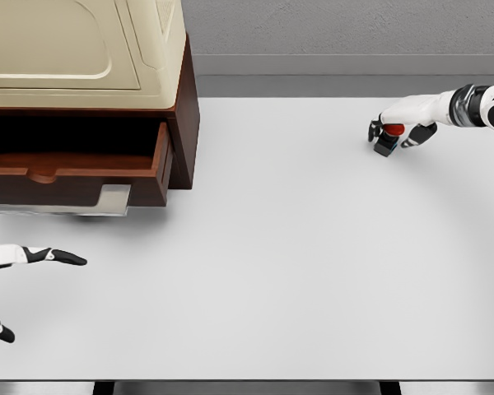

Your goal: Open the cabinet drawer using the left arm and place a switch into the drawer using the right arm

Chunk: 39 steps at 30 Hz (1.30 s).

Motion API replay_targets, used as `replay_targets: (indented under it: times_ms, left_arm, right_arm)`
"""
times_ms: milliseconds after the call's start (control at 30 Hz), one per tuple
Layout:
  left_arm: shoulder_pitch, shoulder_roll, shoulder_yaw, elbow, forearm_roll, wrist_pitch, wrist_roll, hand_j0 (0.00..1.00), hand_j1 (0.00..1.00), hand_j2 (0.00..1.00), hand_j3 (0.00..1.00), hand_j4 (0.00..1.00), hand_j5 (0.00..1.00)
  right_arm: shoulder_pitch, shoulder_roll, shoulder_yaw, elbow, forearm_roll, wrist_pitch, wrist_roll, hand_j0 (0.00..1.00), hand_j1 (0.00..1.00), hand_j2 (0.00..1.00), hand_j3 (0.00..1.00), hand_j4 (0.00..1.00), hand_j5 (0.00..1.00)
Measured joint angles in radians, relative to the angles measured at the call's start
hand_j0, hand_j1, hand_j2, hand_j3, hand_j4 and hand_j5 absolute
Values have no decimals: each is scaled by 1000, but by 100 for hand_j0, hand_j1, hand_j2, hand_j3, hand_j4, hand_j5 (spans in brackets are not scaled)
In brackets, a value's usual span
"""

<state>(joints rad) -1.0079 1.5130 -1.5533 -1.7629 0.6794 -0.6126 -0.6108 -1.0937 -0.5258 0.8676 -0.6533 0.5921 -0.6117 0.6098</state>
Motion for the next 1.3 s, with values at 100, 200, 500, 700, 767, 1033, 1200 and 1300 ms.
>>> replay_targets:
  times_ms: [100,200,500,700,767,1033,1200,1300]
  left_arm:
    - [0,-33,2,0,0,0,0,100,100,100,100,100,100]
    - [0,-51,3,0,0,0,0,100,100,100,100,100,100]
    - [0,-64,4,0,1,0,0,100,100,100,100,100,100]
    - [0,-64,4,1,2,0,0,100,100,100,100,100,100]
    - [0,-63,3,1,2,0,0,100,100,100,100,100,100]
    - [0,-63,3,1,2,0,0,100,100,100,100,100,100]
    - [0,-63,3,1,2,0,0,100,100,100,100,100,100]
    - [0,-63,2,1,1,0,0,100,100,100,100,100,100]
  right_arm:
    - [0,0,0,0,-1,0,0,57,57,57,57,57,57]
    - [0,0,0,0,-2,-1,1,55,55,55,55,55,55]
    - [0,0,-5,-2,-10,0,0,45,45,45,45,45,45]
    - [-3,2,-12,-11,-12,-2,1,44,44,44,44,44,44]
    - [-3,4,-19,-23,-19,-2,2,44,44,44,44,44,44]
    - [-5,3,-29,-149,-65,-2,2,44,44,44,44,44,44]
    - [-3,-1,-27,-283,-85,-3,2,45,45,45,45,45,45]
    - [5,-11,-20,-394,-93,-3,2,45,45,45,45,45,45]
